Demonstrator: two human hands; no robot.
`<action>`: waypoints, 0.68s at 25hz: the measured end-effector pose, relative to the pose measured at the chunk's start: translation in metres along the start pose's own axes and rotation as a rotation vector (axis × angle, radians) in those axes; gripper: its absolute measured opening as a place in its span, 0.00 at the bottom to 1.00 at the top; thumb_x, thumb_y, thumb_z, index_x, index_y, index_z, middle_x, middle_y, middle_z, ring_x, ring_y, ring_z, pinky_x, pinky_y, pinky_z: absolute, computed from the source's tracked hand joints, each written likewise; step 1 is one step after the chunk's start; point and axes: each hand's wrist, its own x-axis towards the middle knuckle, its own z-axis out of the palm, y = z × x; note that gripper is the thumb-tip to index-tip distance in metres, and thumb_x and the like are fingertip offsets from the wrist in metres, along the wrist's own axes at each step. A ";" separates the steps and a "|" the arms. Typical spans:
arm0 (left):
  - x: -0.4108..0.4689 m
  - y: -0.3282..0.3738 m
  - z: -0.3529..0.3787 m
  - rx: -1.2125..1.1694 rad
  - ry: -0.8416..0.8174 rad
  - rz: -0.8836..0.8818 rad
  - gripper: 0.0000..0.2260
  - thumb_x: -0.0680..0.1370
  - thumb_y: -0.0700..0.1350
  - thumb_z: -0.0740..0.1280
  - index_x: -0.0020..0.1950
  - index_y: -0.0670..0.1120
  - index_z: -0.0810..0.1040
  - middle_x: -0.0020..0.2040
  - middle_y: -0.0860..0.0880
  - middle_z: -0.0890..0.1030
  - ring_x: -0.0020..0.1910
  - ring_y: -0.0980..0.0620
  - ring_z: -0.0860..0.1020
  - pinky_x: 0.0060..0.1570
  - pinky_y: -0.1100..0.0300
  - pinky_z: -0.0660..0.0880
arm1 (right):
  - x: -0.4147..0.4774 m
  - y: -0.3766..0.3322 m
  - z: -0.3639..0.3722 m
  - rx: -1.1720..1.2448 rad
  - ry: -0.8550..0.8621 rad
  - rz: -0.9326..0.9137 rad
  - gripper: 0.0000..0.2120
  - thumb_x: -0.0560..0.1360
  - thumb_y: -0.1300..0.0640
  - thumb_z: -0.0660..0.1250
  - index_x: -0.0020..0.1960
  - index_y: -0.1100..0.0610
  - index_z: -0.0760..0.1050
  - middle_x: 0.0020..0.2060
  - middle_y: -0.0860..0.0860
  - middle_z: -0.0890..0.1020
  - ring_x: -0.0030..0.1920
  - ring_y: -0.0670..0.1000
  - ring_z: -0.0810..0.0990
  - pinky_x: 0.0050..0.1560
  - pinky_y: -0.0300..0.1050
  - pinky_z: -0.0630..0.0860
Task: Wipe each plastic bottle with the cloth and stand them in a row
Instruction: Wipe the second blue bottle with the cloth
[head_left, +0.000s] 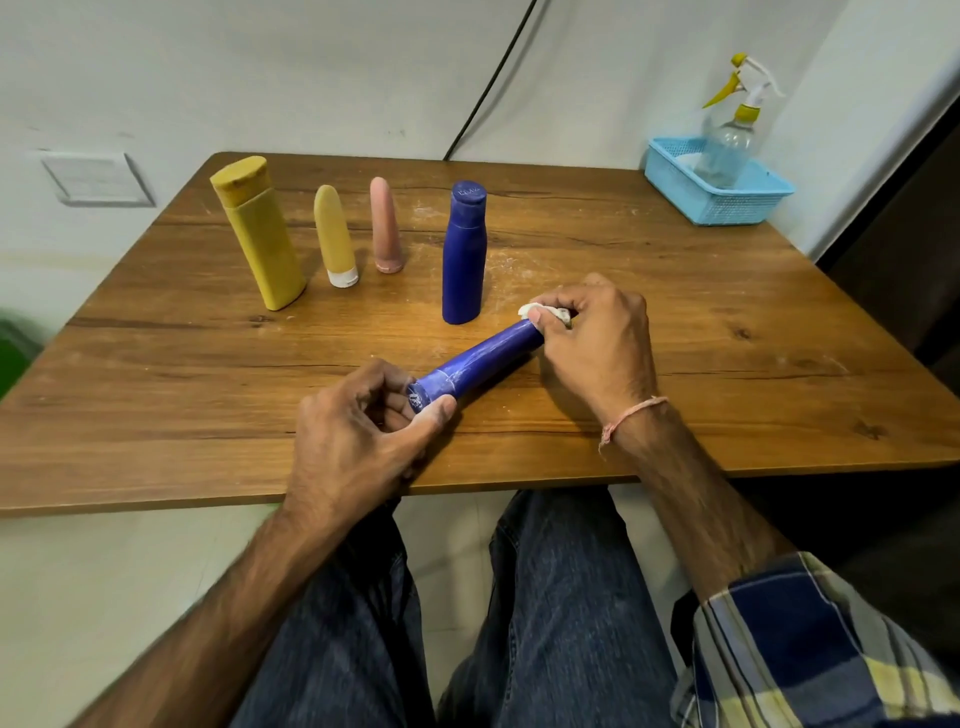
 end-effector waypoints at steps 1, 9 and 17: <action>0.000 0.001 0.000 -0.012 -0.004 -0.008 0.11 0.71 0.48 0.79 0.43 0.45 0.80 0.30 0.47 0.81 0.24 0.44 0.81 0.21 0.52 0.78 | -0.008 -0.009 0.003 0.021 -0.001 -0.025 0.06 0.75 0.54 0.73 0.51 0.49 0.86 0.44 0.48 0.81 0.46 0.50 0.80 0.49 0.49 0.80; -0.002 -0.001 -0.002 0.047 -0.010 0.015 0.13 0.69 0.57 0.74 0.40 0.47 0.81 0.31 0.49 0.82 0.27 0.48 0.81 0.27 0.50 0.81 | -0.068 -0.057 0.024 0.169 -0.080 -0.196 0.04 0.72 0.57 0.74 0.45 0.51 0.87 0.36 0.48 0.79 0.38 0.49 0.79 0.39 0.49 0.79; -0.002 0.002 0.003 0.042 0.035 0.005 0.12 0.70 0.46 0.80 0.46 0.44 0.81 0.34 0.47 0.84 0.29 0.49 0.83 0.29 0.55 0.82 | -0.040 -0.045 0.009 0.209 -0.062 -0.064 0.04 0.74 0.56 0.74 0.48 0.51 0.86 0.43 0.45 0.83 0.42 0.42 0.80 0.44 0.31 0.74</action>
